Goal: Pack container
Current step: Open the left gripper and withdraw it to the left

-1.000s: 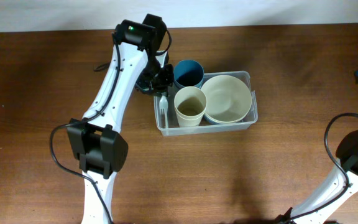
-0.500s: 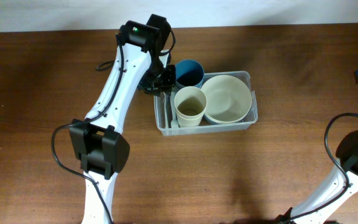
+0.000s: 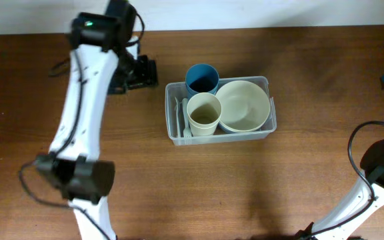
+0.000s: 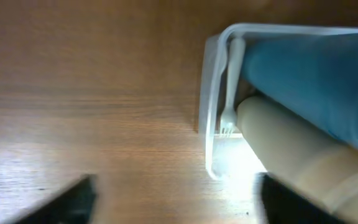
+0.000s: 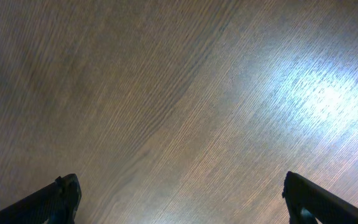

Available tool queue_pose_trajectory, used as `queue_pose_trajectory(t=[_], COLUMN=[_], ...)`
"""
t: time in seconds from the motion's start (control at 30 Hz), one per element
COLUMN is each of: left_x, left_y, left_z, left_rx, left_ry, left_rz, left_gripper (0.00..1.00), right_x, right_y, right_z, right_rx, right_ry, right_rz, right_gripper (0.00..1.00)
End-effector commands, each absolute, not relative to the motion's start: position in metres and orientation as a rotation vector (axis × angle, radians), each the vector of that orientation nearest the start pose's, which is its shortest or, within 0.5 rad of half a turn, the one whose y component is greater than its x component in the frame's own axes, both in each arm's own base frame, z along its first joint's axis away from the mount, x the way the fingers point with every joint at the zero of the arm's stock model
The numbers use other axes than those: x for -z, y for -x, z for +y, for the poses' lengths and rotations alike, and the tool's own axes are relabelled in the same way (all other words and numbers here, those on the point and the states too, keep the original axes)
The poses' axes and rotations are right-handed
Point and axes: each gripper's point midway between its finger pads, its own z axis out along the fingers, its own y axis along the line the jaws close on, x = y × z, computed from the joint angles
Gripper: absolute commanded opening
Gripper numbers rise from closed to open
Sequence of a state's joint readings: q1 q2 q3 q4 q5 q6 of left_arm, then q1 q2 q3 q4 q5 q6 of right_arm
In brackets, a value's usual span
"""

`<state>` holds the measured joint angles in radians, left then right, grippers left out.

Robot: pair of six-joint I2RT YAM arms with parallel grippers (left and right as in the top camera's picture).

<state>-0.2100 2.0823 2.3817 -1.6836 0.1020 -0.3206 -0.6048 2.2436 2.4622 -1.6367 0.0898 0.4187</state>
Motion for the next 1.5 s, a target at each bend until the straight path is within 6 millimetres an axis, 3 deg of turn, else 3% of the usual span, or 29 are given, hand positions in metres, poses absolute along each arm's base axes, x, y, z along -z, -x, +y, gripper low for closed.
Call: queue_pose_trajectory(t=[0.0, 0.1, 0.27, 0.57, 0.9, 1.1, 1.27, 1.47], left_x=[-0.295, -0.323, -0.351, -0.377, -0.380, -0.385, -0.402, -0.424], left_y=[-0.378, -0.362, -0.339, -0.317, -0.314, -0.322, -0.339, -0.340], left_z=[-0.101, -0.100, -0.114, -0.119, -0.118, -0.112, -0.116, -0.089], left_rx=[0.246, 0.222, 0.233, 0.244, 0.232, 0.108, 0.035, 0.034], left_ry=[0.129, 0.151, 0.064, 0.050, -0.004, -0.235, -0.467, -0.383], left_rz=[2.808, 2.724, 2.644, 2.565, 2.553, 2.492, 2.352, 2.262], left_gripper=[1.00, 1.00, 1.00, 1.00, 1.00, 1.00, 1.00, 1.00], right_x=[-0.192, -0.192, -0.192, -0.192, -0.192, -0.192, -0.192, -0.192], right_y=[-0.356, -0.356, -0.356, -0.356, -0.356, -0.356, -0.356, -0.356], right_z=[-0.271, -0.271, -0.271, -0.271, -0.271, -0.271, -0.271, -0.271], right_rx=[0.180, 0.180, 0.180, 0.180, 0.180, 0.180, 0.180, 0.180], right_ry=[-1.486, -1.486, -1.486, -1.486, -1.486, -1.486, -1.486, -1.486], right_rz=[2.592, 2.592, 2.592, 2.592, 2.592, 2.592, 2.592, 2.592], right_gripper=[0.99, 0.99, 0.99, 0.99, 0.99, 0.99, 0.99, 0.99])
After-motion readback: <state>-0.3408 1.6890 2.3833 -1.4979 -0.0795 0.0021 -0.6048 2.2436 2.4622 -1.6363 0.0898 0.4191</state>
